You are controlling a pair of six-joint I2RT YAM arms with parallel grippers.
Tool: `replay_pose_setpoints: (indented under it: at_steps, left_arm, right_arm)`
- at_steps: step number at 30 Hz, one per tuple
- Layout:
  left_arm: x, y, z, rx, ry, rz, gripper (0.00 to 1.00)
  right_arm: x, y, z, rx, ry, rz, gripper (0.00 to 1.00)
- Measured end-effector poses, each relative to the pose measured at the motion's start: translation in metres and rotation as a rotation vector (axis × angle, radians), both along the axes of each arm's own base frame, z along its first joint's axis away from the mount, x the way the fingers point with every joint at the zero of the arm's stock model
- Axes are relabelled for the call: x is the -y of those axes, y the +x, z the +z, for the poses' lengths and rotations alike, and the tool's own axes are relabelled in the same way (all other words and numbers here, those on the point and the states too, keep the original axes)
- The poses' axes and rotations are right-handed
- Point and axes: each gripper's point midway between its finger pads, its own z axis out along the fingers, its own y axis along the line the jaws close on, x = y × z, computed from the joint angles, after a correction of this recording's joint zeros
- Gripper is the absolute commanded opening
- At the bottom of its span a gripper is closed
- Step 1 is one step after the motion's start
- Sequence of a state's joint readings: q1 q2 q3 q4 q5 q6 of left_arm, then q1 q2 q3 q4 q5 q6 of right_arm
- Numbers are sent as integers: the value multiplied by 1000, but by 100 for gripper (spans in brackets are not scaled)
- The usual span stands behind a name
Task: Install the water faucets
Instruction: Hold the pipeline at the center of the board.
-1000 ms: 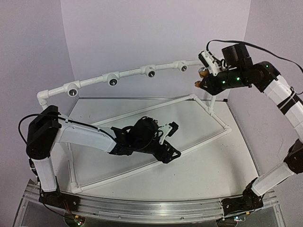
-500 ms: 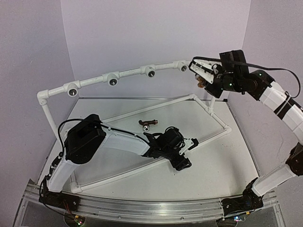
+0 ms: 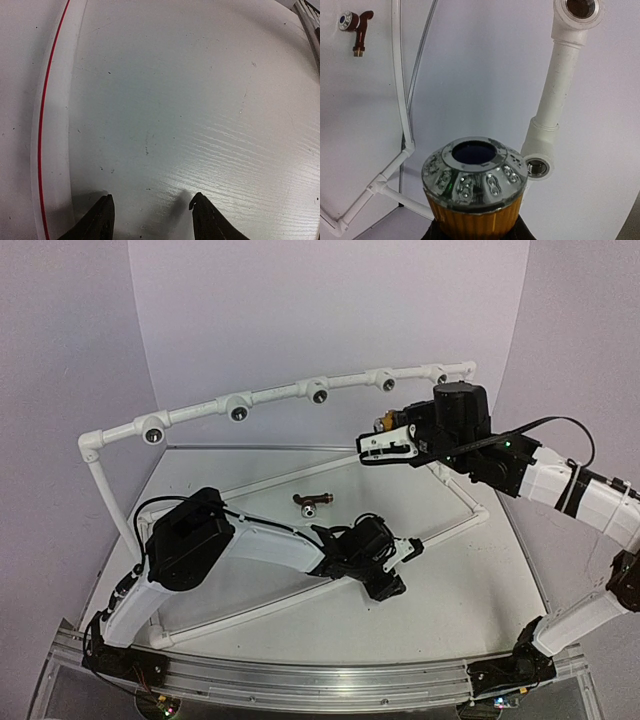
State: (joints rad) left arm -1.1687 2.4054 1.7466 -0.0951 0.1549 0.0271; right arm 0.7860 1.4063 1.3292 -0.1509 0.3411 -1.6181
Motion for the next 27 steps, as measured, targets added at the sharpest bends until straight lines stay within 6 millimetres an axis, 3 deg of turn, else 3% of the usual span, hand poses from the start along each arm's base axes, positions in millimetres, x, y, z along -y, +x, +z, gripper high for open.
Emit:
replay_pose_setpoints:
  at_steps: [5, 10, 15, 22, 27]
  left_arm:
    - [-2, 8, -1, 9, -1, 20, 24]
    - [-5, 18, -2, 11, -4, 43, 0]
    - [-6, 23, -3, -15, -17, 53, 0]
    - [-7, 23, -4, -28, -24, 57, 0]
    - [-7, 21, -4, -39, -37, 45, 0]
  right_arm:
    - [2, 4, 20, 123, -11, 21, 0]
    - [12, 5, 4, 157, -20, 19, 0]
    - [16, 5, -6, 209, -43, 59, 0]
    - [16, 10, 27, 336, 24, 110, 0]
    - [21, 13, 37, 362, 70, 103, 0]
